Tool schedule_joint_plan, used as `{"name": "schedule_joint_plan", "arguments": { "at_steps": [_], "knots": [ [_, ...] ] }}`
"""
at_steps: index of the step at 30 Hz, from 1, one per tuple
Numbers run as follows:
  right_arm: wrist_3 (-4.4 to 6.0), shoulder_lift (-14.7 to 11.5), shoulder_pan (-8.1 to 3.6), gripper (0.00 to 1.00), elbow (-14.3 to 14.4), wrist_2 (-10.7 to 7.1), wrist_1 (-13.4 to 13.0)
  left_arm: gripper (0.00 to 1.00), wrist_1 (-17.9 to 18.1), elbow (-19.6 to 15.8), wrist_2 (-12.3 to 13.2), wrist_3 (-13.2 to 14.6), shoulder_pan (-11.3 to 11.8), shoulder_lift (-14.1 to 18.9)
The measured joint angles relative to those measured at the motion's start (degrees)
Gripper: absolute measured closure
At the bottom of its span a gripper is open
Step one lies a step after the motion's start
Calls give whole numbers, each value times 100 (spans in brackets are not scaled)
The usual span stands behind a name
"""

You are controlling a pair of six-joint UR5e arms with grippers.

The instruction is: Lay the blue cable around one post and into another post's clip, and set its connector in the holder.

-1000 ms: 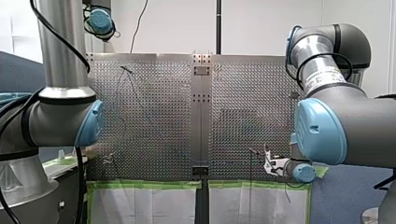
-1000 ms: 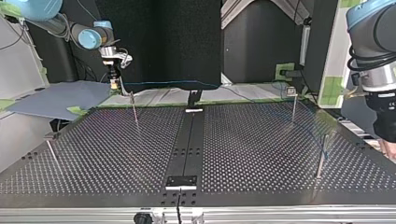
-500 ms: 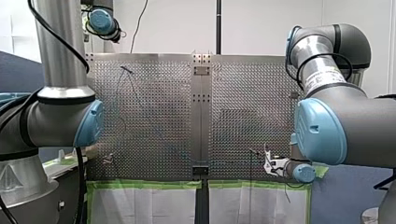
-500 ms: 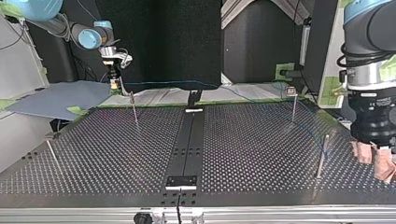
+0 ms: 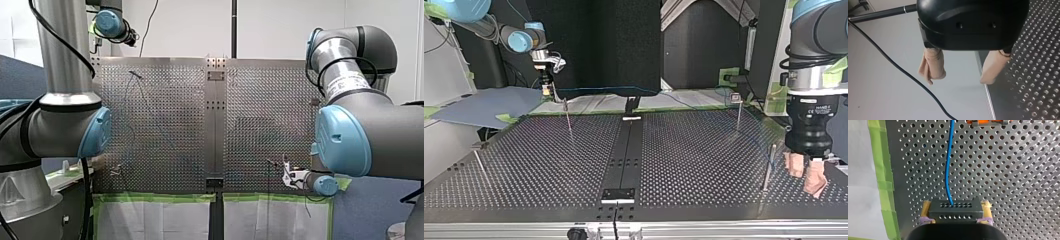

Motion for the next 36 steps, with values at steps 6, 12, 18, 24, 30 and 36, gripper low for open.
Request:
{"name": "schedule_joint_plan", "arguments": {
  "at_steps": [6,12,18,24,30,36],
  "knots": [
    [-3,3,3,100,0,0,1,0,25,-60,-23,-11,-14,-2],
    [-11,4,16,100,0,1,8,0,302,-374,228,-85,-225,-190],
    [-17,3,25,100,0,27,11,0,630,-702,260,-3,-542,-505],
    [-15,4,29,100,0,34,7,0,951,-1021,-17,-259,-861,-800],
    [5,5,27,100,-3,35,-21,0,1314,-1384,-377,-618,-1225,-1048],
    [8,6,27,100,-4,35,-32,0,1633,-1705,-699,-938,-1546,-1323]
  ]
}}
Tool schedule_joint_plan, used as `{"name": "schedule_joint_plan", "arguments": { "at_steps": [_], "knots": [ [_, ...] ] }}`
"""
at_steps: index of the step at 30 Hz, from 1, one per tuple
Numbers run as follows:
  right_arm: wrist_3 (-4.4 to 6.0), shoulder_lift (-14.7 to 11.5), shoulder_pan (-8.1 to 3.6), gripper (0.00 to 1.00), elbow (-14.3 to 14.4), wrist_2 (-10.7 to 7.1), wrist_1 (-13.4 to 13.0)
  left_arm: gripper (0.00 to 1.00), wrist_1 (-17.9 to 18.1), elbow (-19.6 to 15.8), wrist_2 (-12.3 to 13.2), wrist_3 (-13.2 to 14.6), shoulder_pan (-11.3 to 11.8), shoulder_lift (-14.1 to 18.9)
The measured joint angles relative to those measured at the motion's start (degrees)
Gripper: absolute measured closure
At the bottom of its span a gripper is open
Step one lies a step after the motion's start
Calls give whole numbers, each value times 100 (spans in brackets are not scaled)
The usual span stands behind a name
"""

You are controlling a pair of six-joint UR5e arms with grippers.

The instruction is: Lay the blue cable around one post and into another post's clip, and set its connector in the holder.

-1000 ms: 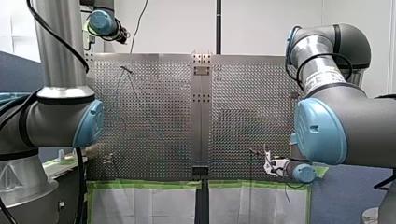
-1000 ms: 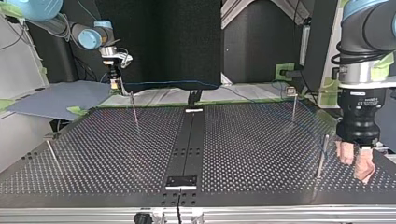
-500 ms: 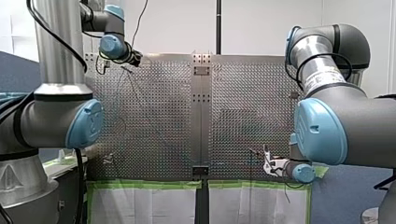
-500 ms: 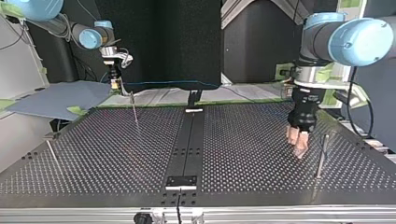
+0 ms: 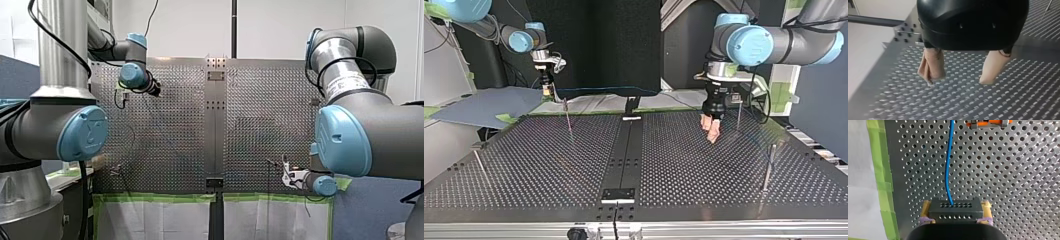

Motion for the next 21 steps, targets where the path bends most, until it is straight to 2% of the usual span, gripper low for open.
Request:
{"name": "schedule_joint_plan", "arguments": {
  "at_steps": [13,21],
  "knots": [
    [5,1,2,100,-3,0,21,0,730,-729,-729,-726,-728,-725],
    [34,0,-1,100,-3,0,13,0,1172,-1174,-1066,-902,-1172,-1170]
  ]
}}
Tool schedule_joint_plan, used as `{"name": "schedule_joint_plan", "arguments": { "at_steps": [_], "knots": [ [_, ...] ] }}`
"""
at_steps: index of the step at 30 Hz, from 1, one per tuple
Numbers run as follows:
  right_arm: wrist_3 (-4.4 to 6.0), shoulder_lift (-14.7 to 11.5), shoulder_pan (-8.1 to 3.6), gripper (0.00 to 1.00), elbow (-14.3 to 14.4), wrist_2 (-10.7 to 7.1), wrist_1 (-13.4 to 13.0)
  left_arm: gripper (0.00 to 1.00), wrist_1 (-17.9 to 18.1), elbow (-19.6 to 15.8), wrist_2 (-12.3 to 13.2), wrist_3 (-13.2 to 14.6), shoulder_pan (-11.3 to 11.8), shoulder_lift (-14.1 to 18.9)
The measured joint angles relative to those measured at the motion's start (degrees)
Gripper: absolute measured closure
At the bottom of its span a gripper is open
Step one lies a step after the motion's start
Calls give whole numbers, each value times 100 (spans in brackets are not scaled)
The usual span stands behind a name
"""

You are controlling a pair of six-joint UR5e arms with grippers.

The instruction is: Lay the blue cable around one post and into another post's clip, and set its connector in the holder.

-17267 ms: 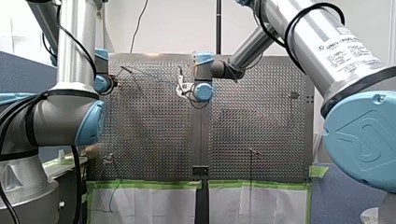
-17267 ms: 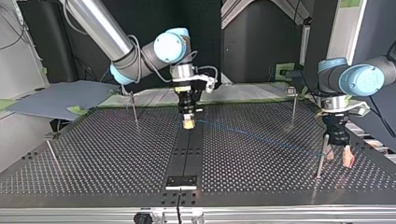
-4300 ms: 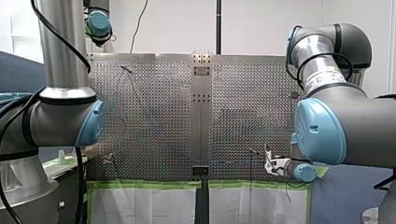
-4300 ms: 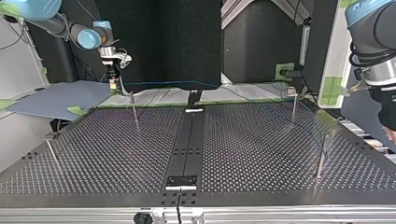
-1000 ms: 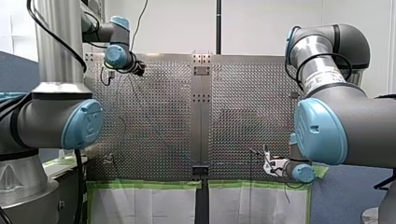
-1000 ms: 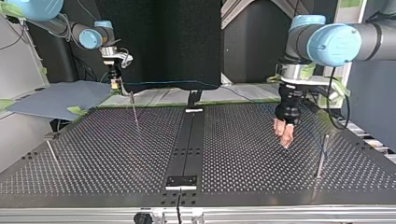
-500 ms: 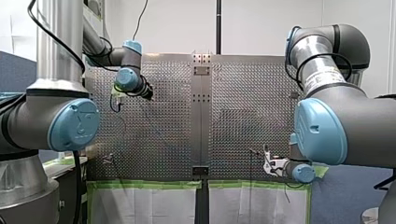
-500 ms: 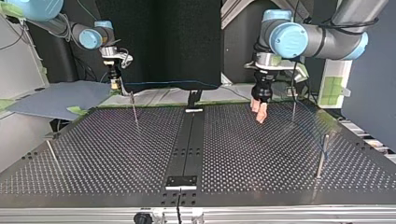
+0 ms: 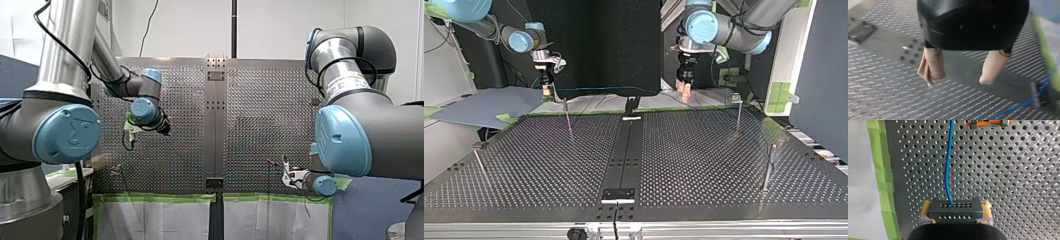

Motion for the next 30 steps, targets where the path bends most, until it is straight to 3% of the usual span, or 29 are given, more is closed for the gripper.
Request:
{"name": "schedule_joint_plan", "arguments": {
  "at_steps": [4,8,30],
  "knots": [
    [17,0,1,100,0,0,-6,0,243,-233,-3,-53,-244,-244],
    [19,0,3,100,1,0,11,0,471,-197,80,-145,-469,-469],
    [46,0,-9,100,-2,0,0,0,1757,975,-61,-554,-1755,-1754]
  ]
}}
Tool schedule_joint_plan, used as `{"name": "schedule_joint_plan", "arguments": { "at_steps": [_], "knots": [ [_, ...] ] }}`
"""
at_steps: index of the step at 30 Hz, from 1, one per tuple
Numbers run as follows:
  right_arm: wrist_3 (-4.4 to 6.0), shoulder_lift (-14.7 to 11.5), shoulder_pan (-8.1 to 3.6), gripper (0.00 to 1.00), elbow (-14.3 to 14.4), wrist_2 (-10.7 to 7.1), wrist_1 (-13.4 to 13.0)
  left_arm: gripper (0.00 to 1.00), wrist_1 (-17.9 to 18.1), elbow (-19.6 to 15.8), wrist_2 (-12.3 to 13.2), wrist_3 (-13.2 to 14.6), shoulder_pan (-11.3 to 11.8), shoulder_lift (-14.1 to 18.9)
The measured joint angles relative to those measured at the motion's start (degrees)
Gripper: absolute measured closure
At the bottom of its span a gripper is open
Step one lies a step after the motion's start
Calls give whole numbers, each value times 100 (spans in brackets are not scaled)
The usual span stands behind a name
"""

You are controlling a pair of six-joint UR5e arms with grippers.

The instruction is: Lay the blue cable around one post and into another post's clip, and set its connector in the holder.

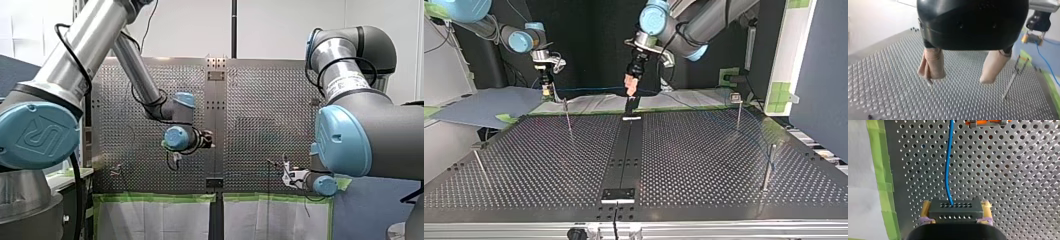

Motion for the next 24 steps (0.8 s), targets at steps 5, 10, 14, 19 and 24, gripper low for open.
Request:
{"name": "schedule_joint_plan", "arguments": {
  "at_steps": [5,10,14,19,24],
  "knots": [
    [30,0,-10,100,0,0,5,0,274,259,-42,-235,-276,-277],
    [124,0,-46,100,0,0,-3,0,358,552,-39,-335,-570,-571],
    [135,0,-61,100,0,0,-2,0,271,770,-79,-374,-789,-790],
    [119,0,-64,100,0,-8,3,0,66,1064,-198,-336,-1082,-1082],
    [79,-1,-65,100,0,-15,24,0,-200,1363,-406,-133,-1382,-1383]
  ]
}}
